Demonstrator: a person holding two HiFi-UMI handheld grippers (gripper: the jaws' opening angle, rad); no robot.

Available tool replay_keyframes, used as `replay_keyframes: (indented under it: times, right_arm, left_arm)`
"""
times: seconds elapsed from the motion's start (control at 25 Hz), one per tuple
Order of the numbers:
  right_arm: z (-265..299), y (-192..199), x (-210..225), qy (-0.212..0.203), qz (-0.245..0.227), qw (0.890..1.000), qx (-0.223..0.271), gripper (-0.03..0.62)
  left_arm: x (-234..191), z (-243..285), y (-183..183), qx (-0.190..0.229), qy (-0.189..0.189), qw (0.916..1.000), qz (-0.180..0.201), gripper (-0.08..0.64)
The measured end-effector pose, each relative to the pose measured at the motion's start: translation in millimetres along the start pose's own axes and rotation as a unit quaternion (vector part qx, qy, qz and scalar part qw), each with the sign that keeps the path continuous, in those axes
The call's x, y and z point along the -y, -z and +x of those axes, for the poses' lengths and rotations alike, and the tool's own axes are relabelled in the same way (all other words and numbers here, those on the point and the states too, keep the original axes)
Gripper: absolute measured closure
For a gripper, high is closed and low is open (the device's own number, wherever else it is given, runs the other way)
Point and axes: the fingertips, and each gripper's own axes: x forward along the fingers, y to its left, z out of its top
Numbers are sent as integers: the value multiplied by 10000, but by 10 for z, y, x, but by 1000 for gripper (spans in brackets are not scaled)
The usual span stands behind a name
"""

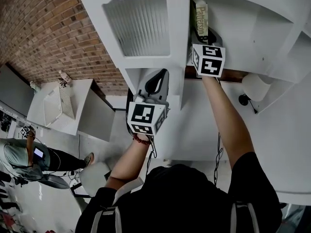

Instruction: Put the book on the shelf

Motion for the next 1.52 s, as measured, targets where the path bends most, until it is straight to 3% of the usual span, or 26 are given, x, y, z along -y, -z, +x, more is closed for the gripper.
replay_keyframes:
  times: [0.52,0.88,1.16,1.52]
  right_arm:
    - [-421,30,-117,-688,146,9975,4,396]
    - [-865,53,-127,-840,201,9962,102,397]
    - [-1225,86,-93,-839,485,9952,164,530]
    - [-1656,168,-215,-1046,618,9924,203,549]
  left_arm:
    - [328,208,-40,66,301,9995,7,540]
    - [480,122,-3,-23,369,9993,20,540]
    - [564,-37,-26,-64,376,9993,15,540]
    - [660,-228,-47,83,538,9985,-70,540]
